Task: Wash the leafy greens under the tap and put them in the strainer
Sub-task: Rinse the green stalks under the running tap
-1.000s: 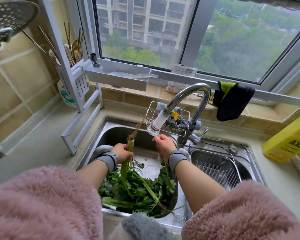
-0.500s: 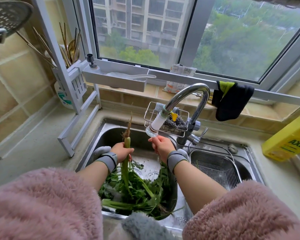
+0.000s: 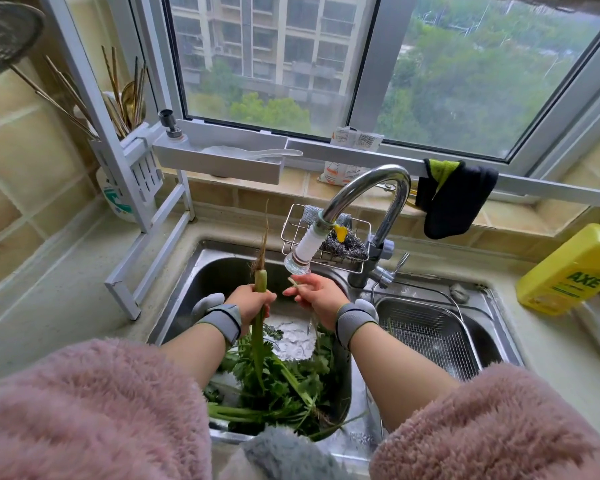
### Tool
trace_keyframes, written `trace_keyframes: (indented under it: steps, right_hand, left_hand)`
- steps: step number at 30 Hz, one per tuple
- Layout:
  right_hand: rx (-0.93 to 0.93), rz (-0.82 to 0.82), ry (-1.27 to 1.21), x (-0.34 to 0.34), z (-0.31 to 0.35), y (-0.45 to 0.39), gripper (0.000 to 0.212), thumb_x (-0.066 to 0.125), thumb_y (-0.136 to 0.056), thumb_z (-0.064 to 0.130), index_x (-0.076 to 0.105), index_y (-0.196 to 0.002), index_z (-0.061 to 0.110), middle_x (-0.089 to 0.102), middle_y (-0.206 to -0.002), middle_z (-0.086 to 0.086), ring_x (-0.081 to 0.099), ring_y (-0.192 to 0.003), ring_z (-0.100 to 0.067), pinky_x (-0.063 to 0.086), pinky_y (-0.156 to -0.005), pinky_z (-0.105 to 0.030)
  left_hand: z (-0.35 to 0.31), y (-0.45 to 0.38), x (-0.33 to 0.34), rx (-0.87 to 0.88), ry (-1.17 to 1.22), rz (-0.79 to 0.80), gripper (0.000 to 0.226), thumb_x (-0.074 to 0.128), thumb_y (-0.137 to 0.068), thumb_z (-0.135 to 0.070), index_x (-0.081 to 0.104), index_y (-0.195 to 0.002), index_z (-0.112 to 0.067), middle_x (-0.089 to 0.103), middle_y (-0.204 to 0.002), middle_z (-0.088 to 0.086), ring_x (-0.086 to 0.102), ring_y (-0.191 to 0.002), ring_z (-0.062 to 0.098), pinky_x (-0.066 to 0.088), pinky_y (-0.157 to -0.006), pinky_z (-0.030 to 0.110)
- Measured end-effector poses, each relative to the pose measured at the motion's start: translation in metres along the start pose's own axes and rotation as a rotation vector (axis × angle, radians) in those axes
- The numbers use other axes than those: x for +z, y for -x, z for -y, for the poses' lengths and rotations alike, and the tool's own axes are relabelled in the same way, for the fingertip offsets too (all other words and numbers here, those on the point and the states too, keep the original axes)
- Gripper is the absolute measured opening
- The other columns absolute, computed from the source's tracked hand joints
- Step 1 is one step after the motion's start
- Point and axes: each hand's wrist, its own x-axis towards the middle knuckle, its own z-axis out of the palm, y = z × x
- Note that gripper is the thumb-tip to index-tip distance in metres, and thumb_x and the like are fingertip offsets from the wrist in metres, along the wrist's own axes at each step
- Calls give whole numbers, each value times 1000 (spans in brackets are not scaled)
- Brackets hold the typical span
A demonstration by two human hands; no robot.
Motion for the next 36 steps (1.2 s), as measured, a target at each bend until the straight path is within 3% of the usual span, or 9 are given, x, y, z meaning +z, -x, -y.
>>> trace_keyframes:
  steps: [3,6,13,18,21,24,27,32,36]
  right_hand:
    - [-16,-56,-5,-3,1,0,10,43,-97,3,51,-92,6,64,-73,-5,51,-40,-2,42,-43,-15]
    - [-38,-94,100,-10,-2,-1,17,49,-96,11,52,-80,17,64,-69,-5,42,-33,0,33,-38,-15]
    - [-56,27,218,-2,-5,-2,20,47,-95,2,41,-81,16,65,-60,6,49,-40,4,38,-44,-11]
    - [-117,89,456,-7,-6,-3,4,54,-93,13,57,-90,10,61,-70,2,57,-62,-5,48,-69,-21]
    - [-73,57,645,-20,-13,-6,20,56,-93,21,67,-97,4,60,-66,7,54,-59,-5,45,-64,-19]
    - [-21,31,711,-32,-24,-5,18,53,-94,20,67,-92,9,60,-65,8,55,-64,-13,46,-66,-25]
    - [9,9,757,-33,-29,-4,15,54,-94,19,67,-92,11,62,-71,4,55,-65,-12,44,-62,-20]
    - [13,-64,365,-22,-16,-5,23,52,-94,8,59,-73,14,59,-67,-4,56,-57,-11,47,-48,-17]
    - [-21,-51,301,-15,-11,-8,12,53,-94,8,63,-91,2,60,-70,-4,58,-60,-11,48,-45,-13]
  left_hand:
    - [-1,1,5,8,33,16,14,57,-90,-9,53,-78,-12,46,-66,4,45,-60,16,38,-59,25]
    - [-1,-1,8,17,49,27,13,59,-90,-12,55,-77,-13,46,-64,4,45,-61,16,37,-60,28]
    - [-3,-5,18,68,200,-13,7,64,-87,-16,60,-82,-13,50,-64,1,44,-59,12,36,-60,22]
    - [-8,-5,13,118,248,-106,13,62,-87,-7,61,-76,-13,63,-59,-1,53,-67,14,43,-81,31]
    - [-18,-6,-3,148,248,-203,14,64,-87,-13,63,-74,-17,66,-57,-8,47,-66,11,40,-73,28]
    - [-26,-9,-17,172,289,-293,15,64,-86,-17,63,-71,-19,66,-64,-7,41,-64,10,37,-76,28]
    - [-32,-9,-26,202,330,-359,15,64,-87,-16,63,-73,-19,65,-53,-12,43,-63,9,36,-65,22]
    - [-31,-7,-27,213,419,-410,16,65,-86,-17,61,-71,-22,63,-70,-6,43,-66,8,38,-68,20]
    - [-31,-5,-32,221,442,-425,19,64,-87,-16,61,-69,-21,65,-69,-8,41,-66,7,36,-75,24]
